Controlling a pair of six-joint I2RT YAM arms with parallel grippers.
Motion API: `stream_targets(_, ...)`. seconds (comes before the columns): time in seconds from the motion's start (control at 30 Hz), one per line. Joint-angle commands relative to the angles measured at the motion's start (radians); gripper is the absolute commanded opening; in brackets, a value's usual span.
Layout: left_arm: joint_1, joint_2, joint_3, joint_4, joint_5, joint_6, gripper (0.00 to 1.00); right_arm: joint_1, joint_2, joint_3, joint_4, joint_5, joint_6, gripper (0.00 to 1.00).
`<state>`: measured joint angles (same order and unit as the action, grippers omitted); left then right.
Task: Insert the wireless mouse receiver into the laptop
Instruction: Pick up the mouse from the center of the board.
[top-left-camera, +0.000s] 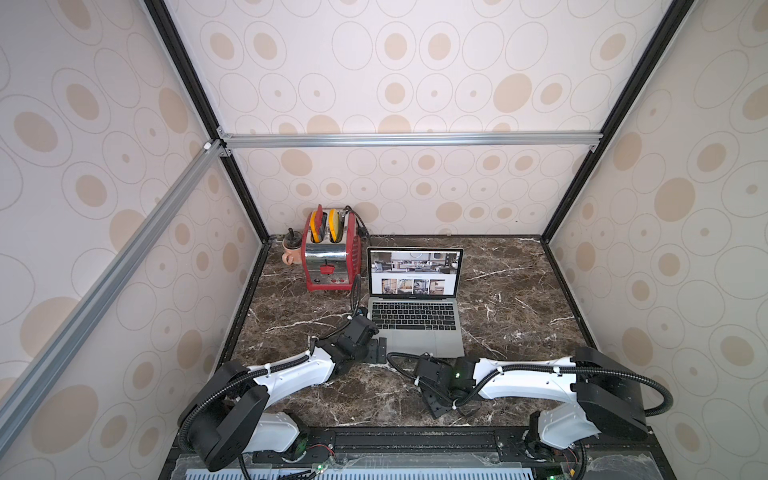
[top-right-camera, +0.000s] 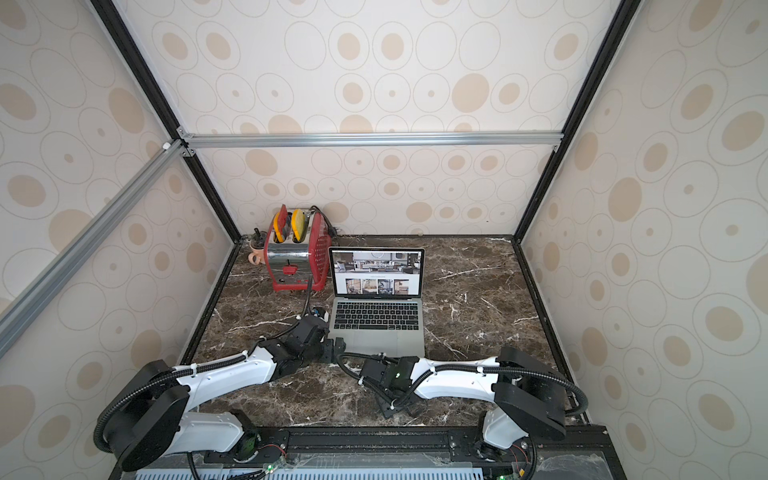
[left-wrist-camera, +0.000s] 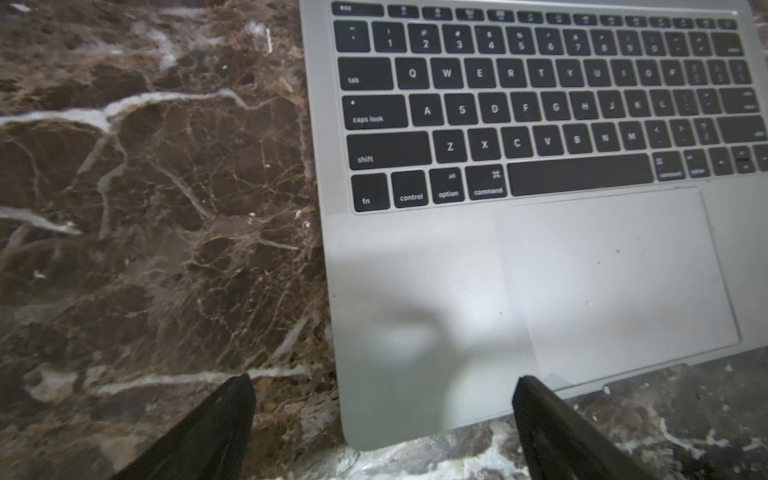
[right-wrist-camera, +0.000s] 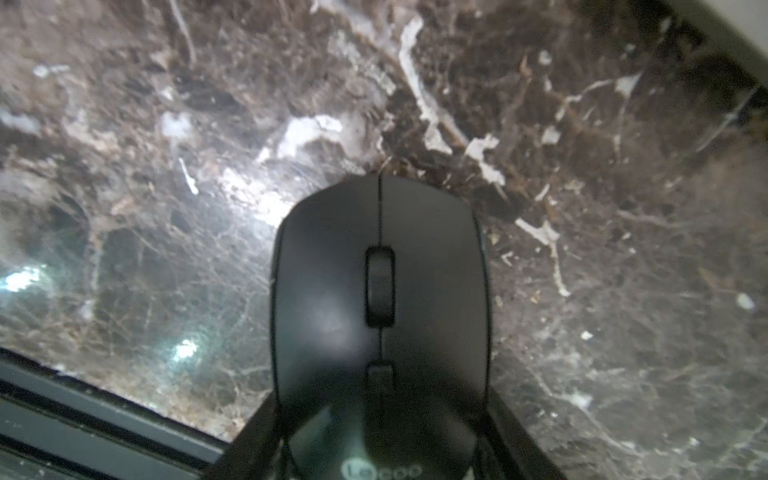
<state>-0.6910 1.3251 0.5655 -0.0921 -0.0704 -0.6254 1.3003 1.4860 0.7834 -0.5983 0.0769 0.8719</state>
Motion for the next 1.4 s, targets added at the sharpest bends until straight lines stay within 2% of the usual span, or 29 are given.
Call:
stream_targets(0.0,0.001,-0.025,0.061,-0.003,0.09,0.006,0.99,-0.015,-0.065,-0.023,0.068,-0.025,-0.063,0.45)
stream_targets(0.07,0.028,-0.041,0.078,0.005,0.207,0.03,0.99,-0.077,-0.123,-0.059,0.16,-0.123,-0.128,0.39)
stream_targets(0.2,0.134,-0.089,0.073,0.093,0.529,0.01,0.99,-0.313,-0.258,-0.152,0.424,-0.485,-0.213,0.27)
stream_targets(0.27,0.167,-0.119,0.08,0.114,0.621,-0.004,0.99,-0.421,-0.294,-0.161,0.497,-0.636,-0.242,0.2)
stream_targets(0.37,0.195,-0.152,0.086,0.198,0.798,-0.036,0.99,-0.554,-0.305,-0.144,0.58,-0.857,-0.283,0.16)
stream_targets(0.47,0.195,-0.166,0.078,0.383,0.949,-0.127,0.99,-0.64,-0.276,-0.122,0.69,-1.043,-0.284,0.13)
stream_targets(0.57,0.195,-0.167,0.086,0.517,1.033,-0.207,0.99,-0.675,-0.242,-0.085,0.743,-1.165,-0.302,0.13)
stream_targets(0.73,0.195,-0.112,0.101,0.712,1.138,-0.353,0.99,-0.674,-0.212,-0.033,0.758,-1.256,-0.355,0.11)
stream_targets(0.87,0.195,-0.084,0.111,0.748,1.186,-0.386,0.99,-0.675,-0.198,-0.009,0.804,-1.283,-0.346,0.08)
stream_targets(1.2,0.189,-0.122,0.102,0.722,1.192,-0.322,0.95,-0.664,-0.143,0.035,0.864,-1.322,-0.308,0.06)
stream_targets(1.37,0.185,-0.118,0.122,0.683,1.189,-0.276,0.8,-0.657,-0.11,0.041,0.908,-1.321,-0.284,0.06)
